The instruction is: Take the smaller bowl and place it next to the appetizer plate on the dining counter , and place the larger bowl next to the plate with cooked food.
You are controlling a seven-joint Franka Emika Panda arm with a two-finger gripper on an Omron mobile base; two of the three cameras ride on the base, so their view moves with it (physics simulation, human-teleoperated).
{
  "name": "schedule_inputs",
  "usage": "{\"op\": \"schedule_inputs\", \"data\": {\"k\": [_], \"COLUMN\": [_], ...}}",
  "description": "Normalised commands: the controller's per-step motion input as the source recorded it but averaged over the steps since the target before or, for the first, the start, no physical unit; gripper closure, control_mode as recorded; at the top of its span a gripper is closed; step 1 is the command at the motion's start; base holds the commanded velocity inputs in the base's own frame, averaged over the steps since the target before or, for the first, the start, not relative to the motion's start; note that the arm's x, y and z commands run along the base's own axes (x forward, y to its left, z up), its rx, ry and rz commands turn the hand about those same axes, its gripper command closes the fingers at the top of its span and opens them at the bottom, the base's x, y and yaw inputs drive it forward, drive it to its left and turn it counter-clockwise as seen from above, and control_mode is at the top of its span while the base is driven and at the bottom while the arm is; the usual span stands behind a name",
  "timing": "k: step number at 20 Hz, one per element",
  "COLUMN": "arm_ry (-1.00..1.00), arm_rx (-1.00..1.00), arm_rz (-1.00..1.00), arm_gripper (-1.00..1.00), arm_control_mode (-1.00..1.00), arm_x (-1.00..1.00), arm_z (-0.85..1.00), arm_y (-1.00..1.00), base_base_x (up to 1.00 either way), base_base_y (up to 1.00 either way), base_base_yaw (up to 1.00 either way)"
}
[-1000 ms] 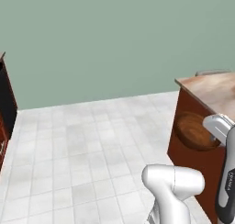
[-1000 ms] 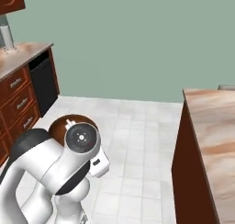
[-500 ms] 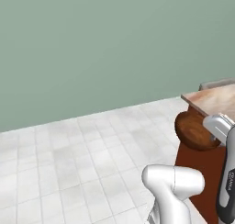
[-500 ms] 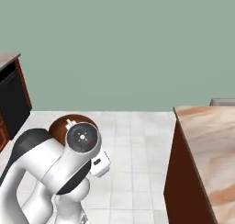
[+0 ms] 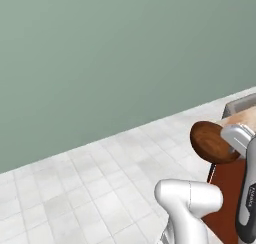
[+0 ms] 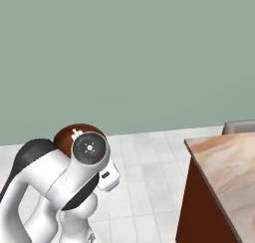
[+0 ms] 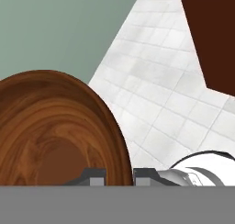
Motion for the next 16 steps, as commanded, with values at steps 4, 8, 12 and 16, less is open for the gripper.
{"op": "schedule_inputs", "data": {"k": [4, 8, 12, 16], "arm_ry": [0.0, 0.0, 0.0, 0.0], "arm_rx": [0.0, 0.0, 0.0, 0.0], "arm_rz": [0.0, 0.0, 0.0, 0.0], "arm_gripper": [1.0, 1.0, 1.0, 1.0], "arm_control_mode": [1.0, 1.0, 1.0, 1.0], "arm_x": [0.0, 0.0, 0.0, 0.0], "arm_z": [0.0, 0.0, 0.0, 0.0], "arm_y": [0.0, 0.0, 0.0, 0.0], "base_base_x": [1.0, 1.0, 1.0, 1.0], "base_base_y": [0.46, 0.52, 0.36, 0.29], "base_base_yaw": [-0.41, -0.47, -0.49, -0.48]}}
